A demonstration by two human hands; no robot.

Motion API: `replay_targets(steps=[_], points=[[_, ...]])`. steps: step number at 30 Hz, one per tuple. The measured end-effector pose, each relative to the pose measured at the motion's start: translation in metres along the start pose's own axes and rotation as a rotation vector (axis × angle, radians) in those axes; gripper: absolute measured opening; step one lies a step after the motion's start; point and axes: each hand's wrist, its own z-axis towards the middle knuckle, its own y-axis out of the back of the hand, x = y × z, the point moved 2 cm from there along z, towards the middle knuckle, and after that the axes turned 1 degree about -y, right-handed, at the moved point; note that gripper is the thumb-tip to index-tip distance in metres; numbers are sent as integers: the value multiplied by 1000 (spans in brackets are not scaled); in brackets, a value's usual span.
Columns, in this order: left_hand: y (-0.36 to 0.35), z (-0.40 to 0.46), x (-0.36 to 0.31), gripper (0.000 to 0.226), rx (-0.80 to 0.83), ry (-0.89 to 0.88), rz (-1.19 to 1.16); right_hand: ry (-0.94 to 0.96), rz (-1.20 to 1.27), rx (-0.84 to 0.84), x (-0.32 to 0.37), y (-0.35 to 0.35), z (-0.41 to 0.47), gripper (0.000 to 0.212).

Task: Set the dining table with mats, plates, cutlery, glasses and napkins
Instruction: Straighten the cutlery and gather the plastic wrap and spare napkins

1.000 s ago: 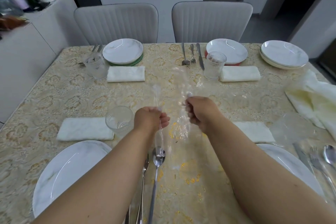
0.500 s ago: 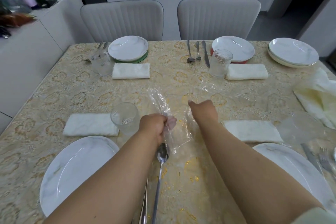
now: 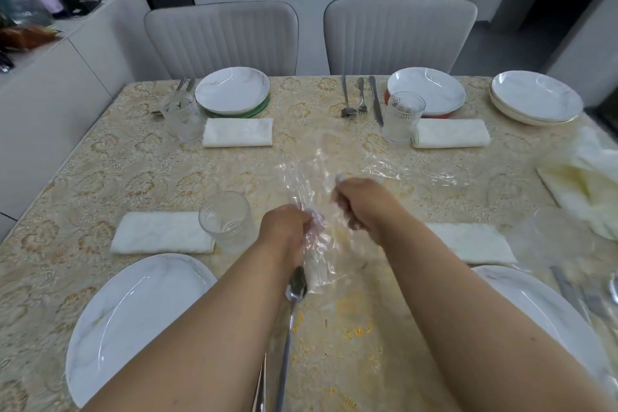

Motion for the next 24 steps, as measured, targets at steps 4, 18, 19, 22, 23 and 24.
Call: replay_targets(steps=[4, 18, 19, 22, 23, 24], points=[[-15, -13, -4, 32, 106, 110, -283, 50, -203, -57, -17, -17, -3, 21], [-20, 4, 2, 22, 8, 39, -90, -100, -982, -306, -48, 93, 109, 42], [-18, 6, 2, 19, 8, 38, -92, -82, -1057, -311, -49, 93, 111, 39], [-15, 14, -1, 22, -6, 18, -48, 24, -1235, -430, -45, 88, 109, 33], [-14, 18, 0, 32, -21, 22, -38, 44, -1247, -450, -42, 85, 108, 33], [-13, 19, 0, 36, -25, 23, -31, 45, -1227, -447, -39, 81, 108, 34]])
